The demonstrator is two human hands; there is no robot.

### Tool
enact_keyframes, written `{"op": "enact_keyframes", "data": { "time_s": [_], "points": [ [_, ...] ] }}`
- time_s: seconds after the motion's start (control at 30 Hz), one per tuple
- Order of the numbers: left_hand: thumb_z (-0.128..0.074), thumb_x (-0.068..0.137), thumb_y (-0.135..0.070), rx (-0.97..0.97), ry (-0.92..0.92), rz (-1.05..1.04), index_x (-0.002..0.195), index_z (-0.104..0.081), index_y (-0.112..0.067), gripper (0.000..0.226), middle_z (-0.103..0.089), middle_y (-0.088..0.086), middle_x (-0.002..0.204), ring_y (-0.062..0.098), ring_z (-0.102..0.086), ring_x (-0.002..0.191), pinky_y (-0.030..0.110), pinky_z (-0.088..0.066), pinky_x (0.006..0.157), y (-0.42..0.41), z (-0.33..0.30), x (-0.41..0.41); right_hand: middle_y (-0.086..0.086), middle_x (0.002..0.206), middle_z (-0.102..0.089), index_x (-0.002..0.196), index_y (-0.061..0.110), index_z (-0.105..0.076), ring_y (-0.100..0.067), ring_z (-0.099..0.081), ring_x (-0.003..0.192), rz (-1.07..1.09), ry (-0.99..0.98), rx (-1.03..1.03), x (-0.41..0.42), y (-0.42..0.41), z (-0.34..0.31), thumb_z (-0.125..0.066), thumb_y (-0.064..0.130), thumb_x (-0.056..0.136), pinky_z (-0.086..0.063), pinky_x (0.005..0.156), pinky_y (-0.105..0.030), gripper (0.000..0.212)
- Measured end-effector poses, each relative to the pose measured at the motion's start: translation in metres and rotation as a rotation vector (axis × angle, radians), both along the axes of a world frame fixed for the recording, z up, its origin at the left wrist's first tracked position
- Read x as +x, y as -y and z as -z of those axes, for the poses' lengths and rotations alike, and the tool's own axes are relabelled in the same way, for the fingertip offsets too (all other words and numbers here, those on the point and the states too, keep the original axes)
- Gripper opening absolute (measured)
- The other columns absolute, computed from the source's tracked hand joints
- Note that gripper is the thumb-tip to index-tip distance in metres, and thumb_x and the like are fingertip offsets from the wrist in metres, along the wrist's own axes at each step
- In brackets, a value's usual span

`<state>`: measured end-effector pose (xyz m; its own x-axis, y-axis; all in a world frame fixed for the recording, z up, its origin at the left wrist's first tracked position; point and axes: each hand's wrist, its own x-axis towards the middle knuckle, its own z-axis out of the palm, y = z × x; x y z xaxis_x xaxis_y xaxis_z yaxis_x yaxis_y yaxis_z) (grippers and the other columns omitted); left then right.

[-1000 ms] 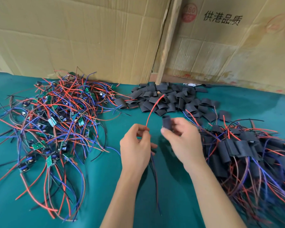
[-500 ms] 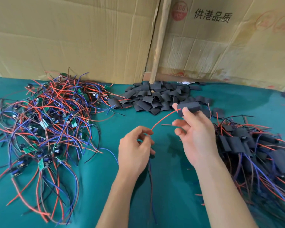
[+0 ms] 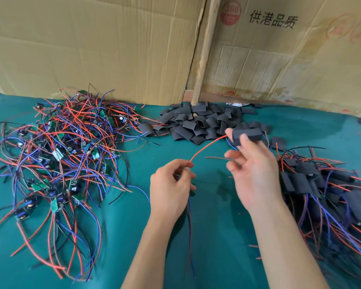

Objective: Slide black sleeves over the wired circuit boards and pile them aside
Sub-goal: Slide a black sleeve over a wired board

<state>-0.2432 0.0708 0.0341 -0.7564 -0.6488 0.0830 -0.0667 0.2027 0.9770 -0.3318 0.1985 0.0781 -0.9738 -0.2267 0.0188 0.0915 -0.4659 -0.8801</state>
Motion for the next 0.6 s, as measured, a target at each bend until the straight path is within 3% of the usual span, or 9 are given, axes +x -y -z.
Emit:
{"op": "enact_keyframes", "data": {
  "time_s": [0.17, 0.27, 0.33, 0.43, 0.53, 0.6],
  "points": [
    [-0.059, 0.092, -0.005, -0.017, 0.006, 0.0, 0.087, -0.073, -0.023, 0.023, -0.073, -0.01, 0.073, 0.009, -0.07, 0.053, 0.013, -0.048, 0.056, -0.002, 0.001, -0.001, -0.002, 0.118, -0.076, 0.103, 0.019, -0.069, -0.012, -0.061, 0.058, 0.006, -0.051, 0.044, 0.0, -0.003, 0.0, -0.058, 0.014, 0.102, -0.038, 0.048, -0.02, 0.012],
    [-0.058, 0.091, -0.005, -0.044, 0.011, 0.003, 0.089, -0.073, -0.022, 0.023, -0.073, -0.01, 0.072, 0.008, -0.07, 0.053, 0.015, -0.051, 0.059, -0.002, 0.0, 0.0, -0.005, 0.113, -0.077, 0.104, 0.015, -0.069, -0.014, -0.06, 0.056, -0.04, -0.105, 0.166, 0.004, 0.007, 0.006, -0.065, 0.014, 0.097, -0.036, 0.047, -0.023, 0.008],
    [-0.058, 0.09, -0.004, -0.048, -0.003, 0.007, 0.089, -0.074, -0.021, 0.024, -0.074, -0.01, 0.072, 0.008, -0.07, 0.053, 0.015, -0.051, 0.06, -0.001, 0.0, 0.0, -0.01, 0.107, -0.077, 0.105, 0.011, -0.068, -0.015, -0.06, 0.055, -0.077, -0.118, 0.279, 0.008, 0.014, 0.013, -0.072, 0.019, 0.088, -0.036, 0.046, -0.024, 0.019],
    [-0.059, 0.091, -0.004, -0.046, -0.021, 0.033, 0.093, -0.075, -0.023, 0.024, -0.074, -0.01, 0.073, 0.007, -0.071, 0.057, 0.016, -0.051, 0.061, 0.0, 0.0, 0.002, -0.016, 0.096, -0.076, 0.105, 0.008, -0.067, -0.013, -0.059, 0.055, -0.145, -0.084, 0.425, 0.014, 0.024, 0.024, -0.072, 0.014, 0.091, -0.036, 0.046, -0.022, 0.015],
    [-0.062, 0.092, -0.006, -0.03, -0.041, 0.041, 0.101, -0.069, -0.024, 0.021, -0.075, -0.014, 0.073, 0.003, -0.071, 0.063, 0.014, -0.048, 0.058, 0.0, 0.001, 0.002, -0.003, 0.072, -0.072, 0.104, 0.007, -0.07, -0.013, -0.059, 0.055, -0.211, -0.09, 0.462, 0.018, 0.028, 0.032, -0.066, 0.006, 0.095, -0.037, 0.045, -0.02, 0.01],
    [-0.065, 0.092, -0.01, 0.017, -0.055, 0.06, 0.11, -0.059, -0.029, 0.027, -0.076, -0.014, 0.077, 0.002, -0.071, 0.066, 0.013, -0.046, 0.055, 0.0, 0.0, 0.003, 0.0, 0.072, -0.073, 0.102, 0.008, -0.072, -0.013, -0.061, 0.057, -0.227, -0.105, 0.485, 0.017, 0.028, 0.032, -0.066, 0.006, 0.095, -0.038, 0.045, -0.019, 0.009]
  ]
}}
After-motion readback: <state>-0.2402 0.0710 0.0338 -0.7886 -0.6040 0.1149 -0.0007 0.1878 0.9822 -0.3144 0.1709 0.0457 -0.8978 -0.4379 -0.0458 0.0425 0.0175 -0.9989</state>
